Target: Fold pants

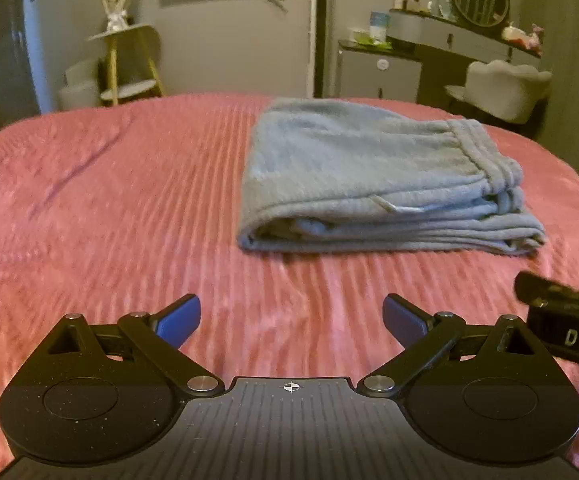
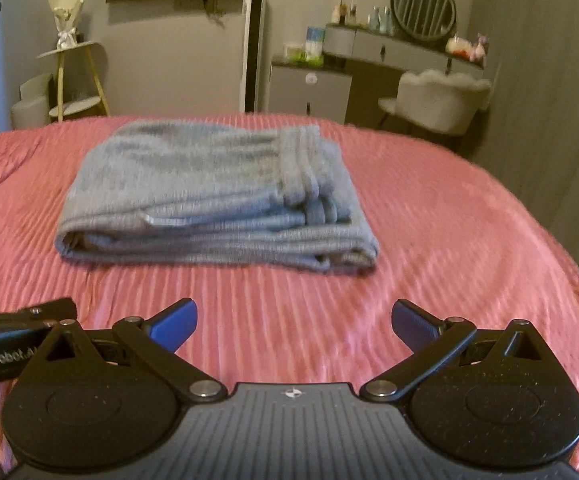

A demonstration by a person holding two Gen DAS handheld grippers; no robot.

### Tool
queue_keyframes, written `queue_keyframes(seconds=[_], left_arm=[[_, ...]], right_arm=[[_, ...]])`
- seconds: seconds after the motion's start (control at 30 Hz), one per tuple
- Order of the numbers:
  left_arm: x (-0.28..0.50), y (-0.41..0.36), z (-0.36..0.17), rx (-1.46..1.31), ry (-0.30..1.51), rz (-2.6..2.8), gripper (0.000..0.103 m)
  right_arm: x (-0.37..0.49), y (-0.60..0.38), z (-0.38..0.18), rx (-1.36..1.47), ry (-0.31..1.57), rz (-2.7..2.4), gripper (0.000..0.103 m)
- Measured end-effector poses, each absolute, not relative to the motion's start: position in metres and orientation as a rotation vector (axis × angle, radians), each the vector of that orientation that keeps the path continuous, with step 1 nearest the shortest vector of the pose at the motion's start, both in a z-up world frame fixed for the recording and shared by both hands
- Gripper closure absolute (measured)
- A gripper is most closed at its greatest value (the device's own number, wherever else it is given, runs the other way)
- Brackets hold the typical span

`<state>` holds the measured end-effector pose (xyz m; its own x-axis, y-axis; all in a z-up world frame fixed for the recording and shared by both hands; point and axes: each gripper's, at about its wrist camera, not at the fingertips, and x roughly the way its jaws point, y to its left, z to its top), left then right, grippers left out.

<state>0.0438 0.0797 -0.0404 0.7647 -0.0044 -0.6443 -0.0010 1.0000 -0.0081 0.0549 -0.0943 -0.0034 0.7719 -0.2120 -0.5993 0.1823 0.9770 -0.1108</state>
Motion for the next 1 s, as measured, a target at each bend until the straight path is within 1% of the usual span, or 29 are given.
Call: queue_keyframes(seconds=[0.13,0.23,0.43,0.6,1.0], left_arm=[[0.051,0.082,-0.040,-0.004,0.690,0.026,0.003],[0.055,0.083,-0.044,0.004,0.738,0.045,0.003],[0.059,0.079,-0.053,0.011,0.783,0.008,0.002],[0.060,0.075,-0.056,0.023,0.780,0.014,0.002],[0.063,0.074,-0.060,0.022,0.795,0.053,0.002]], right_arm=[[0.068,-0.088,0.001,-0.090,0.633,-0.236,0.000],[0.071,-0.086,-0.004,-0.112,0.634,-0.253,0.000],[0.072,-0.089,-0.019,-0.112,0.696,-0.206,0.000],[0.077,-0.094,-0.020,-0.078,0.687,-0.189,0.000],[0.077,-0.093,-0.025,-0.117,0.689,-0.177,0.000]])
